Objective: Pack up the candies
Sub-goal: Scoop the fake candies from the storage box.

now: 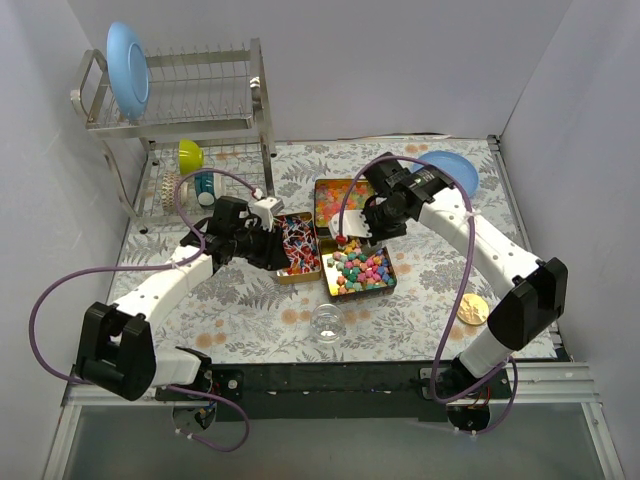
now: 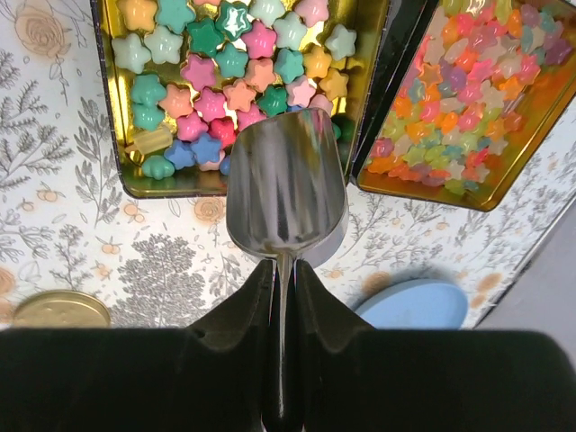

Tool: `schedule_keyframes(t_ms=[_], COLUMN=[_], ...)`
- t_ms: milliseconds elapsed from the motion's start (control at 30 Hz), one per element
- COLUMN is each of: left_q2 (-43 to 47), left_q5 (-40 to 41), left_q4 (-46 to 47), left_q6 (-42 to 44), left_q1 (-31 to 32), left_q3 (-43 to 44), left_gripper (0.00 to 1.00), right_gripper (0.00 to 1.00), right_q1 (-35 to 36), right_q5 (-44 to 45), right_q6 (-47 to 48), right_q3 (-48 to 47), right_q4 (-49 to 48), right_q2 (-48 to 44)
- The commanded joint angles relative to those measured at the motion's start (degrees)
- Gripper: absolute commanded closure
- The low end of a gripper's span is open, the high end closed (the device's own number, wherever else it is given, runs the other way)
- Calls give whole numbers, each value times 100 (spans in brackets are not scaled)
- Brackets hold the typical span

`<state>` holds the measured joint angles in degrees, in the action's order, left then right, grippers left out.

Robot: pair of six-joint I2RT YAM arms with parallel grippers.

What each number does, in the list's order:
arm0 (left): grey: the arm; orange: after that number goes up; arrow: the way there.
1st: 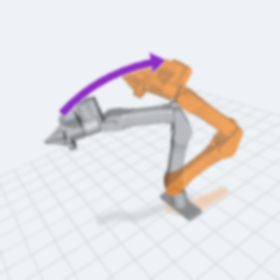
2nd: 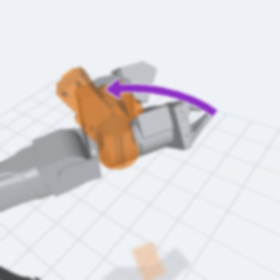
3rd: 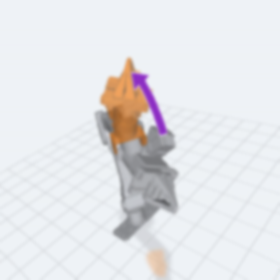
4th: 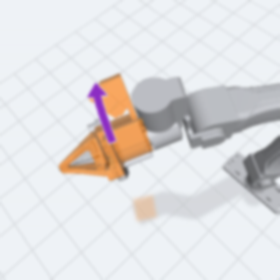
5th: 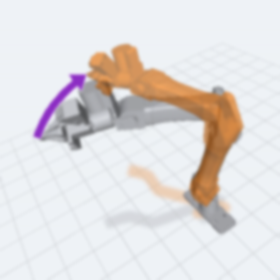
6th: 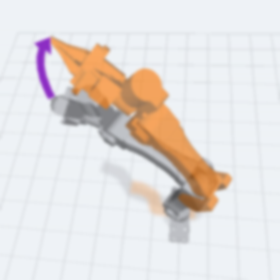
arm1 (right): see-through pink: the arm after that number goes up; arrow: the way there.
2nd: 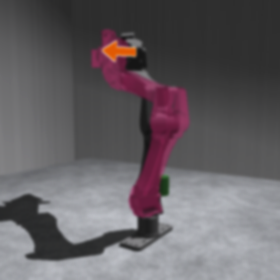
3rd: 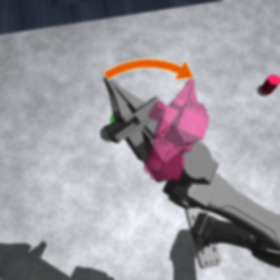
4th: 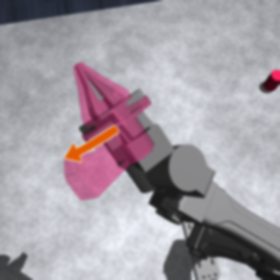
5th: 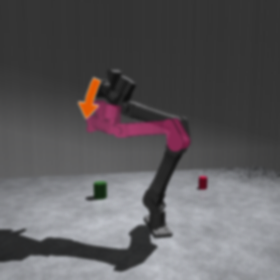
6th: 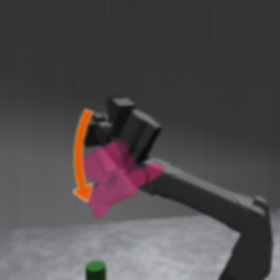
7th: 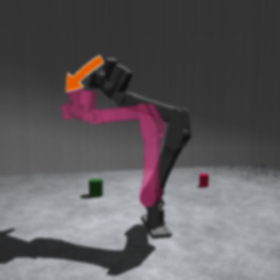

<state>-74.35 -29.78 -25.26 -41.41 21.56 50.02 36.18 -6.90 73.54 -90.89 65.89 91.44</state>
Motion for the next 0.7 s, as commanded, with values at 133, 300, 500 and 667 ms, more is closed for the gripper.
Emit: schedule_keyframes(t_ms=[133,300,500,667], left_q2=[421,562,632,728], left_q5=[-177,-318,-406,-379], left_q4=[82,179,249,249], left_q6=[-157,-219,-271,-219], left_q1=[15,15,15,15], left_q3=[-177,-317,-414,-502], left_gripper=[63,62,60,60], right_gripper=[99,99,99,99], right_q1=[547,749,1039,1373], right_q5=[1637,2112,2010,1350], right_q6=[477,521,469,-146], right_q3=[177,616,933,600], right_q4=[-269,-410,-358,239], right_q2=[58,111,208,278])
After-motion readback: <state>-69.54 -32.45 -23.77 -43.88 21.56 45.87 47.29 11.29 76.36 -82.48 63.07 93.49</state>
